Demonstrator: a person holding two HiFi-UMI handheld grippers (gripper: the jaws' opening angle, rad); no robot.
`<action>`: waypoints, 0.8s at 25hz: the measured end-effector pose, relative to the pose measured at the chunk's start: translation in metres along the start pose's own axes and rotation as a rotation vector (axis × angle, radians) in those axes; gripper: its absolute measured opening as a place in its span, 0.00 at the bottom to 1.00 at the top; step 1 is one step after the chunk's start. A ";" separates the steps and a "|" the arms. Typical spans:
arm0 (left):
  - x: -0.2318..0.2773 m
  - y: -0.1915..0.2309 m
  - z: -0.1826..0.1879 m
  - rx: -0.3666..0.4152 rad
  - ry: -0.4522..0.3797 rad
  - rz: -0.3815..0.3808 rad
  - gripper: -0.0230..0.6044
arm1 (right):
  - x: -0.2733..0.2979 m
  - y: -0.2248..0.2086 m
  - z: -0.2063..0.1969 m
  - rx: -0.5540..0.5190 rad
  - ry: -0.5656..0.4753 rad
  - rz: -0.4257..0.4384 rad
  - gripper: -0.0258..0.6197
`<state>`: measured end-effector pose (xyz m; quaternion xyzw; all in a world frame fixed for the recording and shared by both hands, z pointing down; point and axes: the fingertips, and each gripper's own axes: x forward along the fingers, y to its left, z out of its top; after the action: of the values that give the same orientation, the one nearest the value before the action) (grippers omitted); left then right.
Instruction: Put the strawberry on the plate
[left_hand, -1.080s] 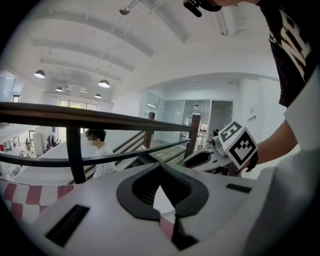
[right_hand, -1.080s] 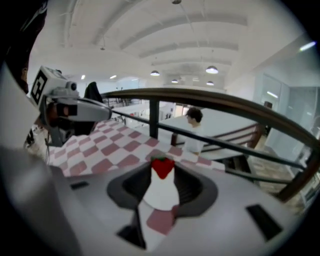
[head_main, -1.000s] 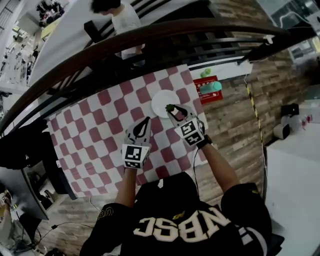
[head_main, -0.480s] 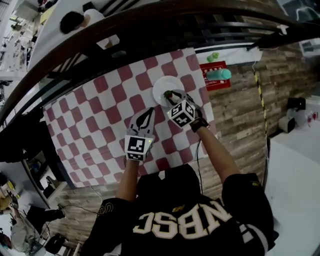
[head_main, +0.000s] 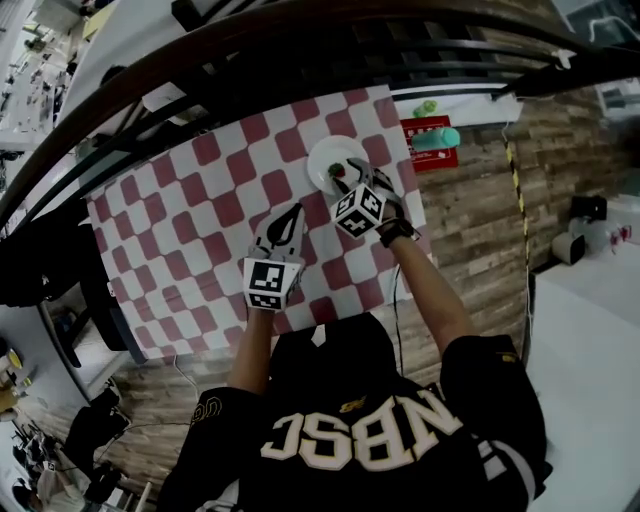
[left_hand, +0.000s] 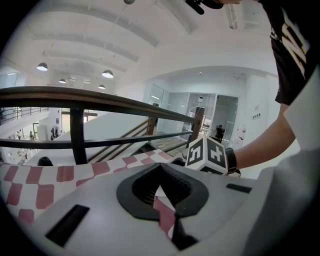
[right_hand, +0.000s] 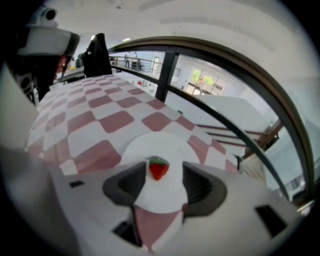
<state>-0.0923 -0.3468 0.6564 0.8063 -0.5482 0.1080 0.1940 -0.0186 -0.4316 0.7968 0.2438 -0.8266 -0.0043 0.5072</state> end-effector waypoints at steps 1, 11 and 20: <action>-0.004 0.002 0.002 -0.001 -0.006 0.007 0.05 | -0.005 0.001 0.005 -0.031 -0.010 -0.016 0.38; -0.071 0.004 0.043 0.003 -0.132 0.071 0.05 | -0.122 0.026 0.075 0.313 -0.315 -0.005 0.37; -0.161 0.013 0.079 -0.001 -0.263 0.139 0.05 | -0.244 0.073 0.150 0.467 -0.619 -0.047 0.17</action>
<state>-0.1679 -0.2491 0.5255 0.7736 -0.6234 0.0145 0.1129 -0.0840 -0.3040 0.5385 0.3588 -0.9135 0.0987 0.1642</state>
